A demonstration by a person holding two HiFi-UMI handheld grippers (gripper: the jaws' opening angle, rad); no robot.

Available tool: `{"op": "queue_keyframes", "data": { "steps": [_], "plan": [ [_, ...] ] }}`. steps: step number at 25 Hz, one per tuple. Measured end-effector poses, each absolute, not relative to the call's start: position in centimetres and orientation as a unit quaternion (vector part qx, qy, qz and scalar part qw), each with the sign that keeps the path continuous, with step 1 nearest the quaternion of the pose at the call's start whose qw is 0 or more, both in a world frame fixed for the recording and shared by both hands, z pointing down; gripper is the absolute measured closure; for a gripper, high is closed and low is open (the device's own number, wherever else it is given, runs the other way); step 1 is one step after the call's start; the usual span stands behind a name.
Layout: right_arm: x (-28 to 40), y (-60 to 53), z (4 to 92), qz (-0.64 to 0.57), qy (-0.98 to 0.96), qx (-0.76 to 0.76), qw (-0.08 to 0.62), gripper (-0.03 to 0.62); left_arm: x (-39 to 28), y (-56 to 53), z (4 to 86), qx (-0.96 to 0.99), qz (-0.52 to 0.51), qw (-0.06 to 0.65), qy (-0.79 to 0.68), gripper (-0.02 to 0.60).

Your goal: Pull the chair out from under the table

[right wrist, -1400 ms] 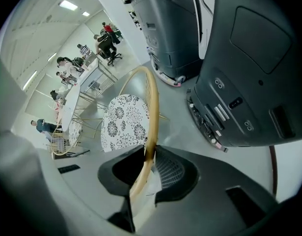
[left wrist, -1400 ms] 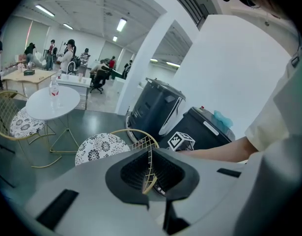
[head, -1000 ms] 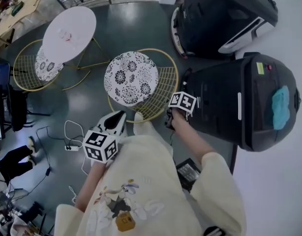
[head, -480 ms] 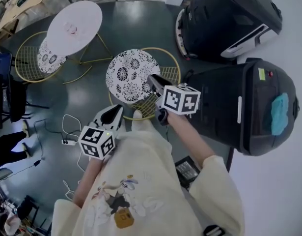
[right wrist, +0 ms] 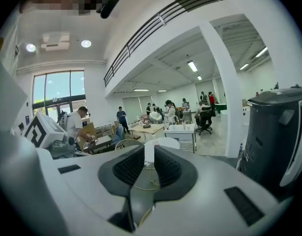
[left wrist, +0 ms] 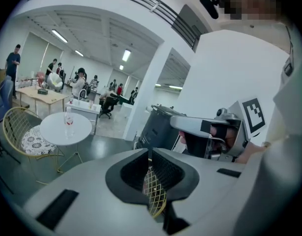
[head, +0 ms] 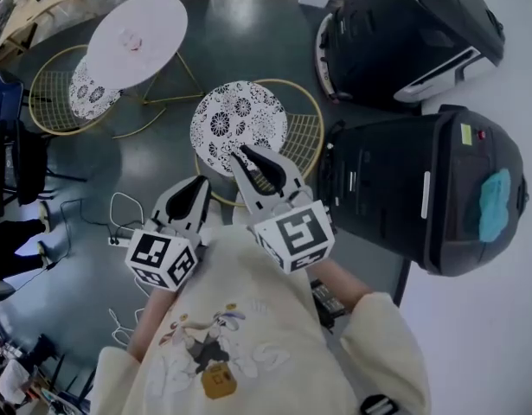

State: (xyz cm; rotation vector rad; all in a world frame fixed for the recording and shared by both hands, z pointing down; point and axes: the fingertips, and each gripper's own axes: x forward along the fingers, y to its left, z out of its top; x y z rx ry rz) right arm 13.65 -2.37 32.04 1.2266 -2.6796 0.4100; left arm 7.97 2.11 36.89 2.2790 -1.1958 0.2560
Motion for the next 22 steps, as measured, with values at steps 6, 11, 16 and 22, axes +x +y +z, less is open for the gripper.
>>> {"op": "queue_keyframes", "data": {
  "steps": [6,11,16,22],
  "plan": [
    [12.2,-0.7,29.6,0.101,-0.905,0.408,0.066,0.530,7.2,2.2,33.1,0.855,0.079,0.219,-0.464,0.552],
    [12.0,-0.2,27.9,0.081,-0.899,0.429,0.046,0.585,7.0,2.3,32.0,0.858,0.063,0.219,-0.460,0.552],
    [11.2,-0.1,26.9,0.076,-0.901,0.425,0.037,0.585,6.8,2.0,31.3,0.858,0.061,0.212,-0.465,0.552],
    [11.8,0.3,27.6,0.079,-0.898,0.429,0.056,0.585,7.5,2.0,31.4,0.862,0.065,0.209,-0.457,0.552]
  ]
}}
